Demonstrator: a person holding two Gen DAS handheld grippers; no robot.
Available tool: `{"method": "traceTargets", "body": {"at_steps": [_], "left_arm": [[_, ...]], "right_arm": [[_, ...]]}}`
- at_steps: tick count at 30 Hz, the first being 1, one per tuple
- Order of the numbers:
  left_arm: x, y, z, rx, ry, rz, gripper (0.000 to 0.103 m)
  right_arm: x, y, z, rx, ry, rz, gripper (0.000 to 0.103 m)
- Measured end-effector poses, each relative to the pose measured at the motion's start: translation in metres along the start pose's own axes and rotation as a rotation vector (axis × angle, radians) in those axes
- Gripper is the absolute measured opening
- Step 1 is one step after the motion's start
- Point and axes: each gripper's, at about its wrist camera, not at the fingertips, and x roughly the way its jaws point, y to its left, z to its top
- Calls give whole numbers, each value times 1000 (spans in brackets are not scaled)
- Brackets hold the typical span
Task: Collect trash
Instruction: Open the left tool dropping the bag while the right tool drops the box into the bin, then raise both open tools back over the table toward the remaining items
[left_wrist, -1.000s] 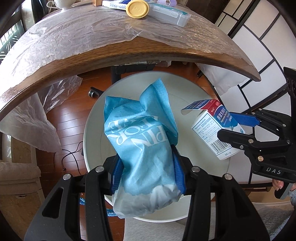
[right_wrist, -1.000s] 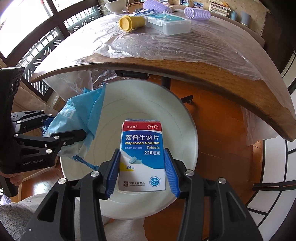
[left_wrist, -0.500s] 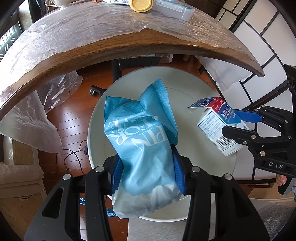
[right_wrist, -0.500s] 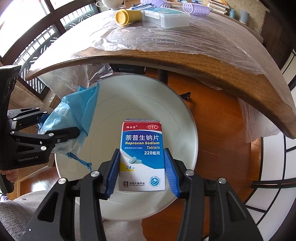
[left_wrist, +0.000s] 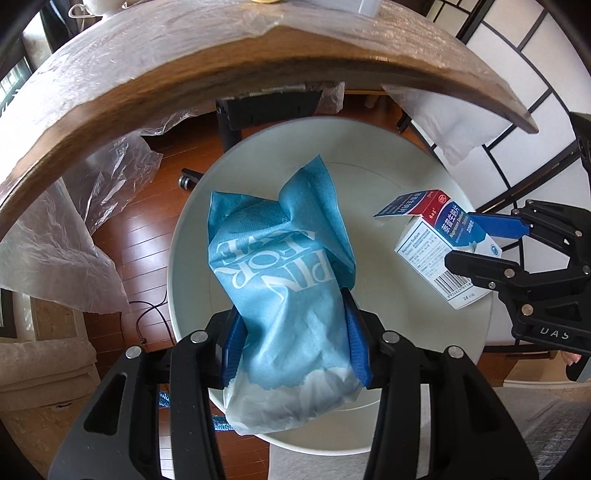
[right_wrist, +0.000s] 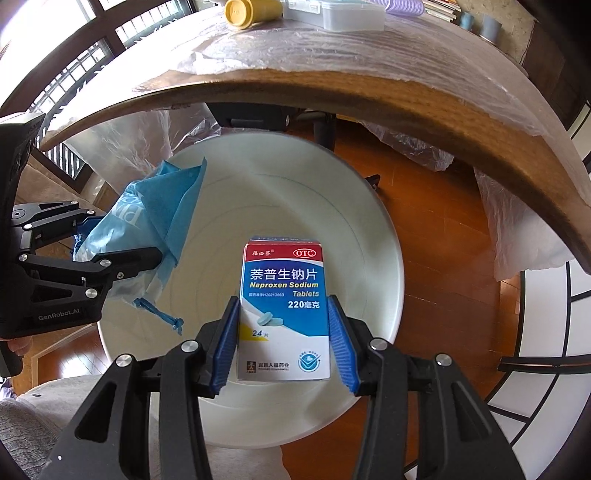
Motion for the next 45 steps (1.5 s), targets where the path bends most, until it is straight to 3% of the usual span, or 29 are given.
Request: {"method": "traceTargets", "body": {"at_steps": [6,7,8,10,18,21,23,25,28,30,33,36,40,43,45], "left_arm": [[6,0,2,15,13,-2,49],[6,-2,2,26,11,-11,51],[5,-3,2,38,8,-9,57],[3,-7,2,58,-10,34,70],[-25,0,5,13,-83,6,74],[-70,-4,8,21,-205,-18,76],[-108,-6,14,25,-334,-17,93],[-147,-6,18,25,-491,-5,102],[-198,-5,27,-2,-743,56,102],[-217,-5,34,-25,-828,92,102],[-227,-1,41,-53,-891,94,102],[-223,2,59,-11,-815,27,102],[-212,4,64,17,-767,57,102],[-201,10,64,62,-713,76,102],[-196,15,65,73,-697,71,102]], "right_arm": [[2,2,2,-4,0,4,46],[1,2,1,-6,-4,1,49],[-1,2,1,-6,-11,-10,63],[-9,0,1,-1,-43,-16,77],[-56,-3,4,16,-167,-4,82],[-109,-4,10,10,-329,-27,91],[-158,-3,14,7,-499,-51,99],[-199,-1,17,14,-666,-87,99],[-242,-3,25,53,-859,-112,99],[-257,-6,32,90,-910,-86,99],[-261,-11,47,128,-885,-32,99],[-258,-15,64,146,-811,-20,99],[-251,-8,67,151,-825,38,99],[-228,-5,79,170,-717,59,99],[-214,-3,85,185,-664,-12,99]]}}
